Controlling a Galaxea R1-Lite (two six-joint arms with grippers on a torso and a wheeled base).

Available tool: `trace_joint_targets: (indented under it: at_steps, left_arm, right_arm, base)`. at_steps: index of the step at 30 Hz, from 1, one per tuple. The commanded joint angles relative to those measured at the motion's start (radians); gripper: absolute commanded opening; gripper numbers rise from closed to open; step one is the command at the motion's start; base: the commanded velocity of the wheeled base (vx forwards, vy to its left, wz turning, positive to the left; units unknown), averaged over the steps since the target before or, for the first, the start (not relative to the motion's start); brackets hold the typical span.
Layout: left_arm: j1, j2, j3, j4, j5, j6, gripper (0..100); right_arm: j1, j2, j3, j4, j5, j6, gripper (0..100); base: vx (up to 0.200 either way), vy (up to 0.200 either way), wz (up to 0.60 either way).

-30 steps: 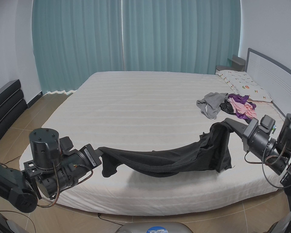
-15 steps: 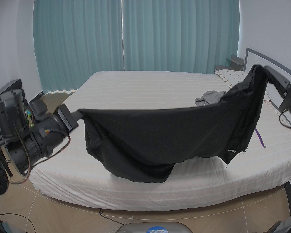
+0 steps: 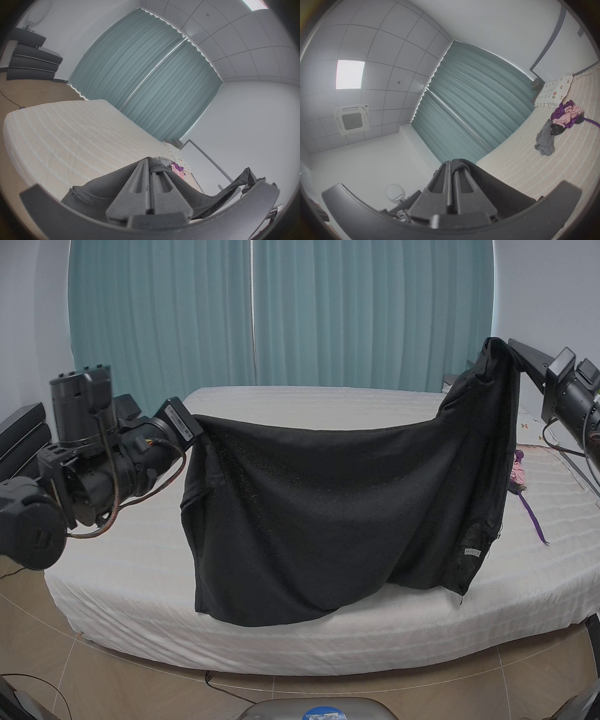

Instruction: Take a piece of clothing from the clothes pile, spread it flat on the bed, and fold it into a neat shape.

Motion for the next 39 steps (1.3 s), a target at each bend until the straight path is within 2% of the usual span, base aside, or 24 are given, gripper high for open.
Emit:
trace_joint_targets:
  at_steps: [1,6,16,24,31,39]
  left_arm:
    - [0.041,0.172,-0.086,-0.002,-0.003,0.000,0]
    - [0.067,0.237,-0.114,-0.002,-0.006,0.001,0]
    - [0.093,0.425,-0.224,-0.002,-0.017,0.001,0]
    - [0.093,0.597,-0.310,-0.004,-0.019,0.000,0]
    - [0.092,0.714,-0.342,-0.025,-0.017,-0.008,0]
    - [0.090,0.804,-0.351,-0.059,-0.015,-0.008,0]
  right_arm:
    - [-0.027,0.195,-0.060,-0.013,0.000,-0.005,0]
    - [-0.025,0.296,-0.066,-0.059,-0.003,-0.011,0]
    - [-0.014,0.460,-0.141,-0.082,-0.012,-0.080,0]
    - [0.001,0.607,-0.180,-0.113,-0.089,-0.106,0]
    - [0.001,0.750,-0.181,-0.150,-0.132,-0.111,0]
    - [0.002,0.873,-0.184,-0.176,-0.147,-0.129,0]
  base:
    - [0.200,0.000,0.00]
    - [0.200,0.000,0.00]
    - [0.200,0.000,0.00]
    - [0.200,0.000,0.00]
    - [0.000,0.000,0.00]
    - [0.000,0.000,0.00]
